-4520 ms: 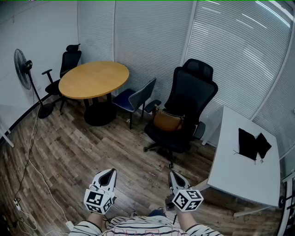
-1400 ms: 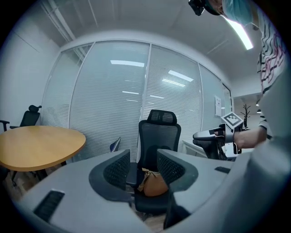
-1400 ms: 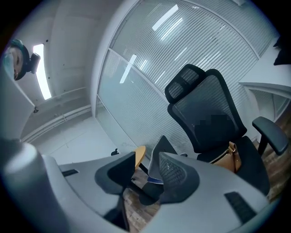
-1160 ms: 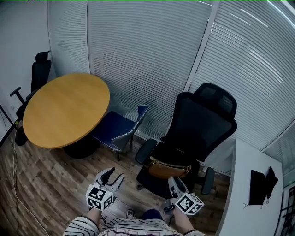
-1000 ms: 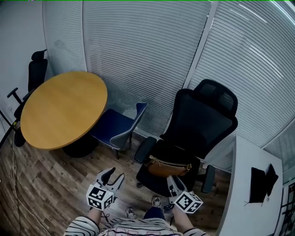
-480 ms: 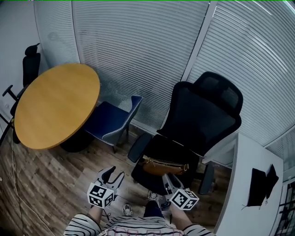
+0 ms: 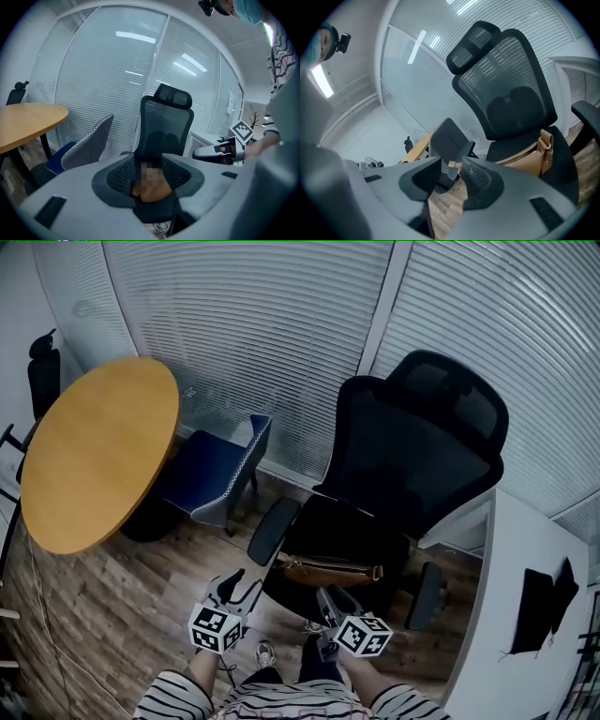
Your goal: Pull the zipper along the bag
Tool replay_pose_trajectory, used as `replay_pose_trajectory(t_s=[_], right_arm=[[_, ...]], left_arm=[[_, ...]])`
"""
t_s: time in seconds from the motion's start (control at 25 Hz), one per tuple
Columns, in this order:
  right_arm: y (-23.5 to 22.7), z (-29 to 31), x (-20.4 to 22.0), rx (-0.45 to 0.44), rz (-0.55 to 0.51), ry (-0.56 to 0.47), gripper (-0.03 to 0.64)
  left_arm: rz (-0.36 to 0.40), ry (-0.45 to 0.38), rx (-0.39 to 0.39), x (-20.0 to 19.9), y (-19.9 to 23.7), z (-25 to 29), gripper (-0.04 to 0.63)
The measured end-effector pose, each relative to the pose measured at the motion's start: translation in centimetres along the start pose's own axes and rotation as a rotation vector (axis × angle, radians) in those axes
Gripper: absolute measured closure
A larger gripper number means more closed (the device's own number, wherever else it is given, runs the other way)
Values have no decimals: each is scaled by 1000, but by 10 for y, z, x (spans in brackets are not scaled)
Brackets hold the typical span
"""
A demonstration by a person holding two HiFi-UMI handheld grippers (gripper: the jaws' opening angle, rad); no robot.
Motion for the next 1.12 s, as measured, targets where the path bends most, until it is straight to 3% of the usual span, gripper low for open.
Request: replay_pose_trajectory(t_s=[0.36,0.44,0.64,0.92,1.12], right_arm=[[-37,50,36,-18,48,89,483],[-48,62,44,-42,139,89,525],[-68,87,64,-146,435,72,525],[-88,106,79,-174,603,71,498],[-97,118,83,-289,695,25,462]], left_arm=[[-62,61,69,19,14,64,431],[-89,70,82,22,19,77,431],[-139,105,94,30,34,104,431],[-244,142,106,42,54,133,426],[-411,126,165,51,62,149,425]])
Point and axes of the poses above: the fingertips, and each gripper's own axes: z forward along the fingers, y to its left, x out of its underside, the point moved 10 cm from there along -z, backward along the fingers, and after that the axes turned 9 degrees about x, right-handed, at the moved point
